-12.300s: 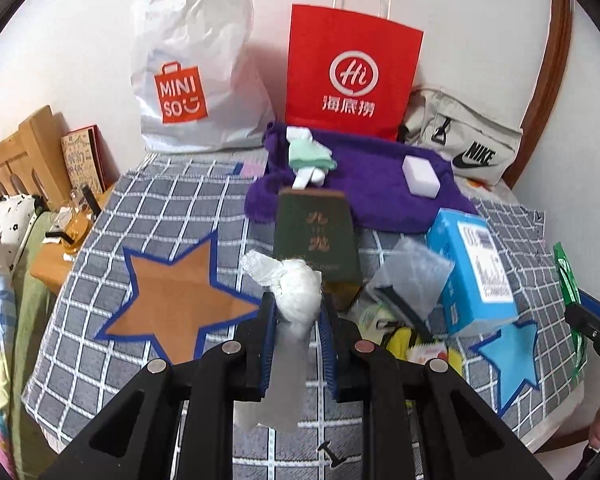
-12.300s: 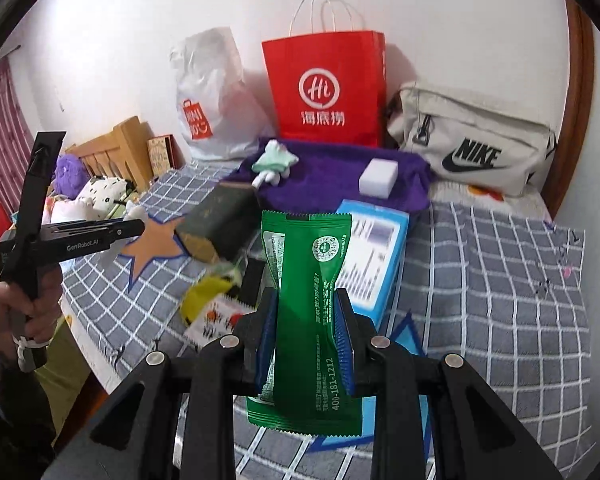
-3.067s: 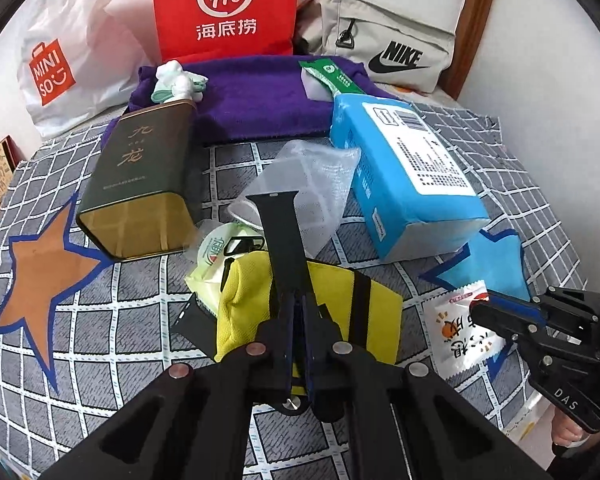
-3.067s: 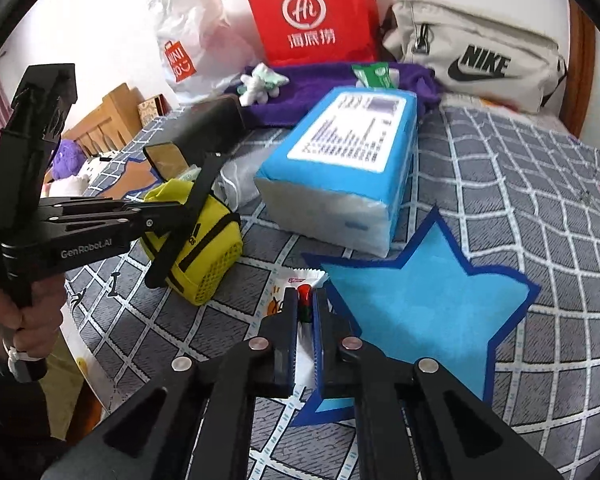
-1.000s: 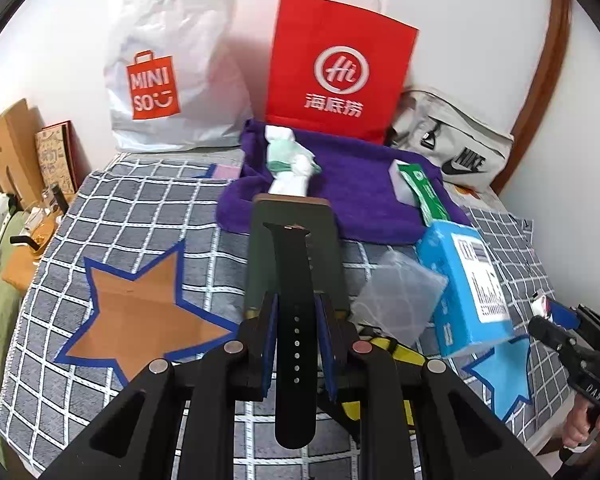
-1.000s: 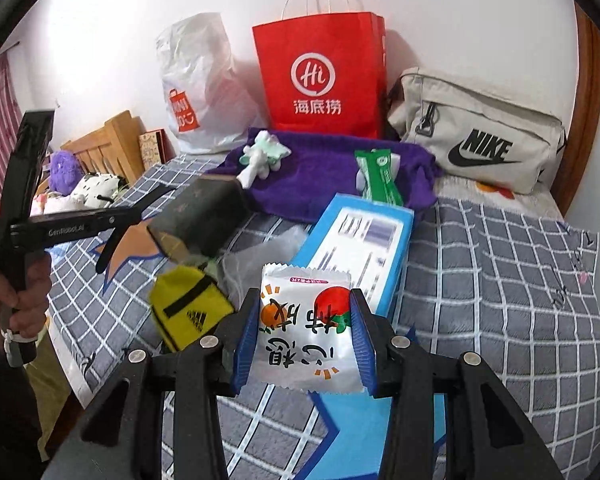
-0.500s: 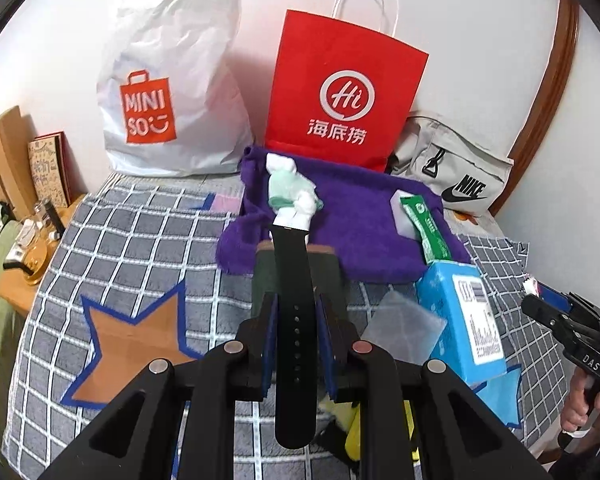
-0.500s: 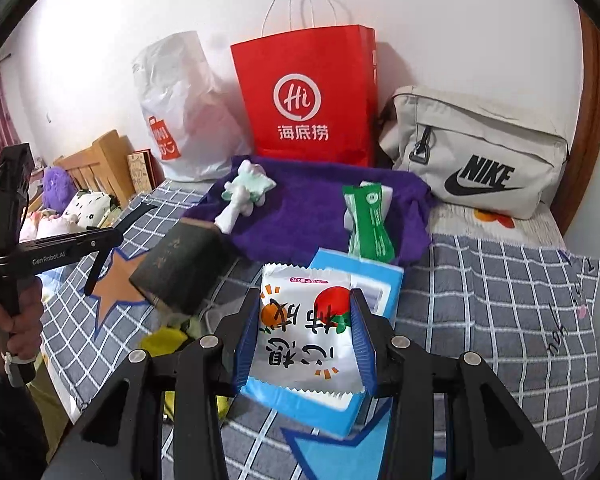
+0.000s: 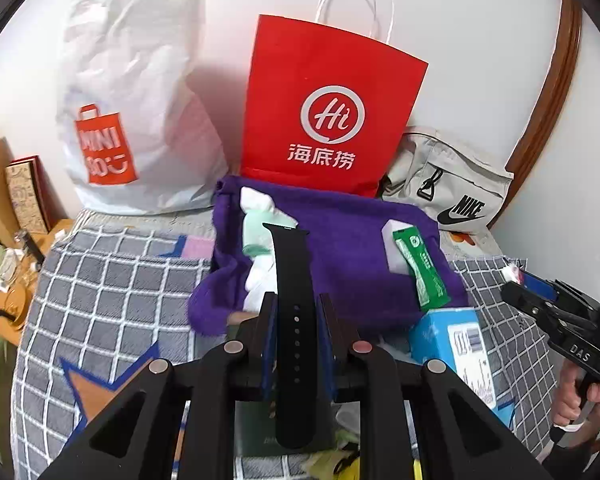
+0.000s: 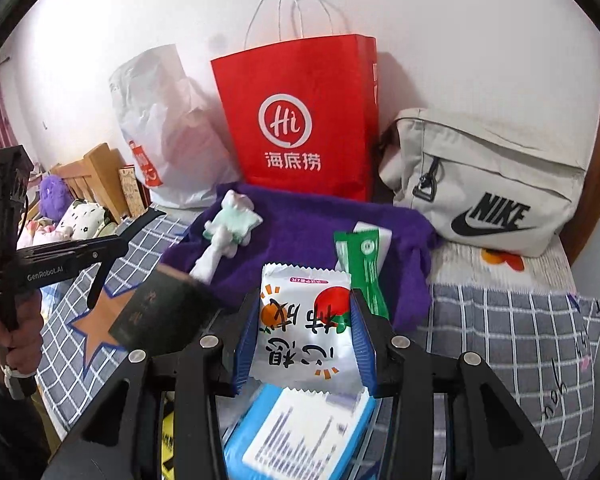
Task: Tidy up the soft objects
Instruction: 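Carry the snack packet and strap over the purple towel with both tools, then open the right tool to release the snack packet on the towel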
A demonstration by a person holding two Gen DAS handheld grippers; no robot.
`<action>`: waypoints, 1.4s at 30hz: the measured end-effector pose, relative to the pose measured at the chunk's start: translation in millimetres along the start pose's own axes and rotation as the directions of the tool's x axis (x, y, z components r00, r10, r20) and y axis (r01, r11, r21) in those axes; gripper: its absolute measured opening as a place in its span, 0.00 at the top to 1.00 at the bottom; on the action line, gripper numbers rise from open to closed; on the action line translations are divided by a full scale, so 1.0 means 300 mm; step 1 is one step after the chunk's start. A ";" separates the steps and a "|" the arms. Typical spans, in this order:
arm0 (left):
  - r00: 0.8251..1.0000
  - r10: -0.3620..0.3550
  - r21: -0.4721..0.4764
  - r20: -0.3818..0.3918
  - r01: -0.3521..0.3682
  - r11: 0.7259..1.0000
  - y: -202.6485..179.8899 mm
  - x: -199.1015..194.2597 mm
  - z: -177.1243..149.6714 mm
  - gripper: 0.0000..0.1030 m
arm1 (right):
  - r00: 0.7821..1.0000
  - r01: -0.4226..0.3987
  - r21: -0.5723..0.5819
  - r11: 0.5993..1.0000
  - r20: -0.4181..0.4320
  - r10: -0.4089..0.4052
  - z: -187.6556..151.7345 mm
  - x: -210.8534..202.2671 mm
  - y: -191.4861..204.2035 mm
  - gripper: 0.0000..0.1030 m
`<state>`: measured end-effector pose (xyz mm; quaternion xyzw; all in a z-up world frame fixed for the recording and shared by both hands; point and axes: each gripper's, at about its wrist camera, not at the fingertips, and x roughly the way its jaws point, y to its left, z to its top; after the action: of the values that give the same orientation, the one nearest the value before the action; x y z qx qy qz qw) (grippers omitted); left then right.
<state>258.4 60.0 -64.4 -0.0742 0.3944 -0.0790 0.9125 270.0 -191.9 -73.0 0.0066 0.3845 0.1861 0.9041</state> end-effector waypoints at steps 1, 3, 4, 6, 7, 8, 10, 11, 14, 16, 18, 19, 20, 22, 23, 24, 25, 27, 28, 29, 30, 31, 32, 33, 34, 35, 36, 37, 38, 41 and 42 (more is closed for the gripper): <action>1.000 -0.003 0.000 -0.001 0.003 1.000 -0.003 0.010 0.012 0.82 | 1.000 -0.008 0.006 1.000 -0.004 0.008 0.018 0.020 -0.005 0.59; 1.000 -0.006 0.009 -0.003 0.006 1.000 -0.014 0.036 0.040 0.82 | 1.000 -0.021 0.003 1.000 -0.012 0.022 0.044 0.047 -0.005 0.59; 1.000 -0.006 0.012 -0.003 0.006 1.000 -0.018 0.047 0.053 0.82 | 1.000 -0.028 -0.003 1.000 -0.011 0.028 0.061 0.064 -0.005 0.59; 1.000 -0.013 0.017 -0.008 0.013 1.000 -0.027 0.075 0.079 0.82 | 0.999 -0.031 -0.014 0.999 -0.008 0.031 0.094 0.092 -0.006 0.59; 1.000 -0.018 0.017 -0.010 0.018 1.000 -0.030 0.087 0.088 0.82 | 0.999 -0.032 -0.015 0.999 -0.006 0.032 0.104 0.100 -0.008 0.59; 1.000 -0.023 0.017 -0.015 0.023 1.000 -0.034 0.103 0.101 0.82 | 0.999 -0.036 -0.013 0.999 -0.003 0.036 0.124 0.116 -0.016 0.59; 0.999 -0.029 0.020 -0.024 0.030 0.999 -0.042 0.135 0.124 0.82 | 0.999 -0.042 -0.011 0.999 -0.010 0.042 0.148 0.143 -0.032 0.58; 0.999 -0.029 0.022 -0.029 0.029 0.999 -0.047 0.156 0.138 0.82 | 0.999 -0.039 -0.011 0.999 -0.017 0.039 0.157 0.160 -0.040 0.58; 0.999 -0.023 0.027 -0.039 0.024 0.999 -0.050 0.204 0.164 0.82 | 0.999 -0.025 -0.022 0.999 -0.038 0.025 0.171 0.220 -0.067 0.58; 0.999 -0.018 0.023 -0.048 0.019 1.000 -0.043 0.232 0.175 0.82 | 0.998 -0.022 -0.017 1.000 -0.055 0.021 0.169 0.255 -0.085 0.58; 0.998 -0.015 0.006 -0.058 0.016 1.000 -0.027 0.267 0.183 0.82 | 0.996 -0.019 -0.011 1.000 -0.082 0.018 0.161 0.298 -0.104 0.58; 0.998 -0.013 0.001 -0.062 0.013 1.000 -0.021 0.279 0.186 0.82 | 0.996 -0.008 -0.006 1.000 -0.086 0.008 0.157 0.312 -0.110 0.58; 0.998 -0.009 -0.006 -0.069 0.009 1.000 -0.015 0.297 0.190 0.82 | 0.996 -0.004 -0.002 1.000 -0.089 0.004 0.155 0.325 -0.114 0.58; 0.997 -0.014 -0.018 -0.082 0.013 1.000 -0.006 0.334 0.198 0.82 | 0.995 -0.021 0.002 1.000 -0.101 0.021 0.146 0.359 -0.122 0.58; 0.996 -0.017 -0.022 -0.089 0.015 1.000 -0.004 0.350 0.200 0.82 | 0.993 -0.017 0.000 1.000 -0.115 0.017 0.141 0.378 -0.125 0.58; 0.995 -0.016 -0.022 -0.094 0.014 1.000 -0.005 0.370 0.201 0.82 | 0.991 -0.014 -0.012 1.000 -0.134 0.013 0.137 0.396 -0.125 0.58; 0.995 -0.014 -0.021 -0.096 0.013 1.000 -0.006 0.379 0.201 0.82 | 0.990 -0.013 -0.022 1.000 -0.144 0.009 0.133 0.407 -0.125 0.58; 0.994 -0.005 -0.021 -0.110 0.003 1.000 -0.006 0.410 0.193 0.82 | 0.987 -0.007 -0.024 1.000 -0.158 0.003 0.125 0.431 -0.132 0.58; 0.994 -0.004 -0.023 -0.114 0.002 1.000 -0.003 0.419 0.191 0.82 | 0.986 -0.008 -0.020 1.000 -0.166 0.005 0.122 0.440 -0.137 0.58; 0.993 -0.007 -0.028 -0.116 0.004 1.000 0.000 0.431 0.188 0.82 | 0.985 -0.008 -0.016 1.000 -0.170 0.005 0.118 0.446 -0.141 0.58; 0.993 -0.009 -0.032 -0.121 0.005 0.999 0.001 0.440 0.187 0.82 | 0.984 -0.001 -0.014 1.000 -0.177 -0.001 0.115 0.457 -0.148 0.58; 0.992 -0.008 -0.033 -0.125 0.004 0.999 0.002 0.448 0.186 0.82 | 0.983 0.002 -0.014 1.000 -0.182 -0.005 0.113 0.462 -0.152 0.58; 0.991 0.000 -0.037 -0.132 -0.005 0.999 0.009 0.463 0.183 0.82 | 0.982 0.007 -0.016 1.000 -0.191 -0.010 0.110 0.470 -0.155 0.58; 0.991 0.008 -0.044 -0.136 -0.014 0.999 0.015 0.472 0.181 0.82 | 0.980 0.013 -0.018 1.000 -0.199 -0.017 0.107 0.480 -0.159 0.58; 0.989 0.013 -0.047 -0.144 -0.020 0.999 0.022 0.481 0.179 0.82 | 0.979 0.021 -0.018 1.000 -0.202 -0.024 0.104 0.486 -0.162 0.57; 0.988 0.014 -0.039 -0.153 -0.020 0.999 0.025 0.492 0.177 0.82 | 0.978 0.026 -0.017 1.000 -0.207 -0.029 0.101 0.493 -0.164 0.57; 0.988 0.014 -0.033 -0.155 -0.019 0.999 0.026 0.498 0.174 0.82 | 0.976 0.030 -0.016 0.999 -0.214 -0.032 0.098 0.500 -0.168 0.57; 0.988 0.013 -0.037 -0.157 -0.019 0.999 0.029 0.501 0.173 0.82 | 0.975 0.030 -0.013 0.999 -0.219 -0.032 0.095 0.506 -0.171 0.56; 0.987 0.008 -0.045 -0.158 -0.015 0.999 0.034 0.503 0.174 0.82 | 0.974 0.030 -0.011 0.999 -0.223 -0.031 0.093 0.511 -0.173 0.56; 0.986 -0.012 -0.042 -0.165 0.005 0.999 0.032 0.507 0.177 0.81 | 0.975 0.024 -0.012 1.000 -0.220 -0.026 0.095 0.512 -0.168 0.51; 0.986 -0.012 -0.049 -0.167 0.004 0.999 0.034 0.508 0.177 0.81 | 0.975 0.018 -0.014 1.000 -0.219 -0.021 0.095 0.507 -0.164 0.48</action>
<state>401.1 43.1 -138.4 -0.0909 0.4709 -0.0791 0.8739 402.9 -182.1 -165.9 -0.0230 0.4809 0.1789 0.8580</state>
